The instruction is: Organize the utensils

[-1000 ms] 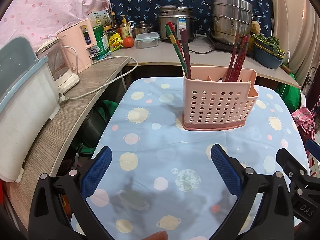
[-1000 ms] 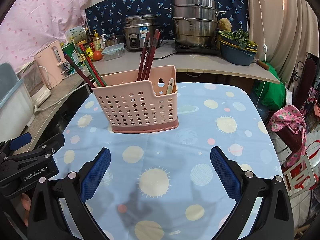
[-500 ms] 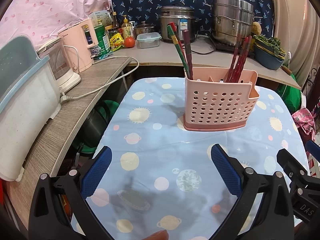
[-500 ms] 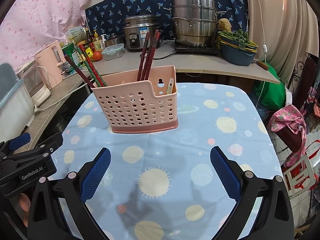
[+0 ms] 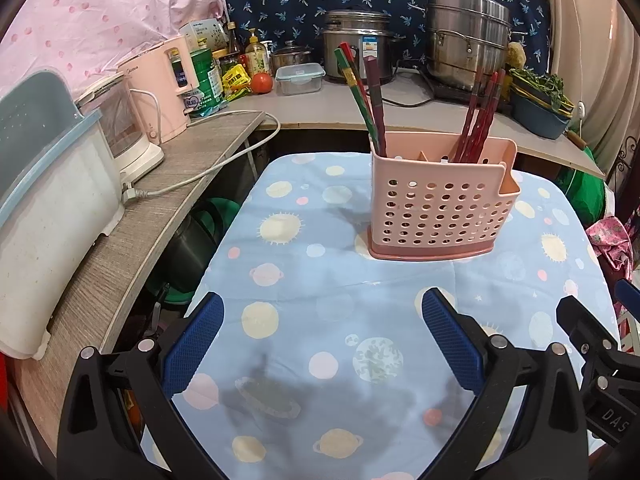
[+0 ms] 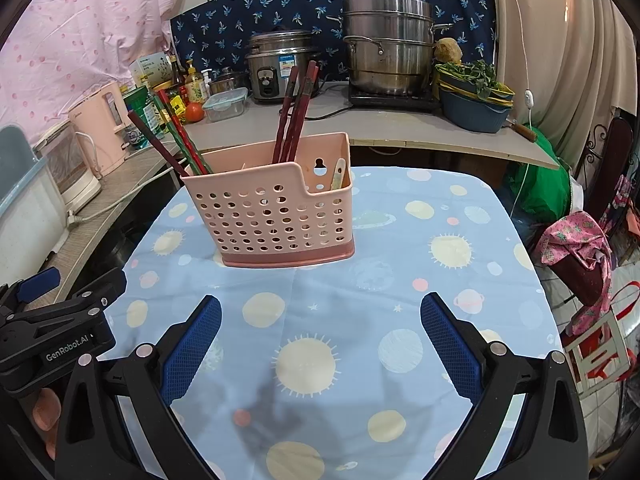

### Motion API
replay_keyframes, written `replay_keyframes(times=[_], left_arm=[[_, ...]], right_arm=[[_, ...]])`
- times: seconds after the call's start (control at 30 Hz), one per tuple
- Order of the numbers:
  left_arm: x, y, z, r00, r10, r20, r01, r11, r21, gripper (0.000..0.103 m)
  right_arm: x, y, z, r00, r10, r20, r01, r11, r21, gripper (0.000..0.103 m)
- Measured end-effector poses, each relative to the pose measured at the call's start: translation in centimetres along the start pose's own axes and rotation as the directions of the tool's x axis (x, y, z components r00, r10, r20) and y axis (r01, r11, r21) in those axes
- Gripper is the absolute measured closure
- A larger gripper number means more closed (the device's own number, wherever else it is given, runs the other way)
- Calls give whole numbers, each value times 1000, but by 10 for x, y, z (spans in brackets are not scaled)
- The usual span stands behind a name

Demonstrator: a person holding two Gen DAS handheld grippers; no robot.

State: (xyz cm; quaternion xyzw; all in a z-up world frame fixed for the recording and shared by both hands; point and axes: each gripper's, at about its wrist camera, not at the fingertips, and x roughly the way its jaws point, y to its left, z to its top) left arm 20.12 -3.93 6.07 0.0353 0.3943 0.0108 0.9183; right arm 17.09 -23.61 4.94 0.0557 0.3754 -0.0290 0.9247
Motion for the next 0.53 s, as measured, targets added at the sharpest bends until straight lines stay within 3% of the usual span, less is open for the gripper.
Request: replay_keyframes(times=[0.53], left_arm=[[-5,-5,-3,1000,-18,16,18,1000,1,8]], right_arm=[[-4,-4,0,1000,-7,5,7,1000,-2,7]])
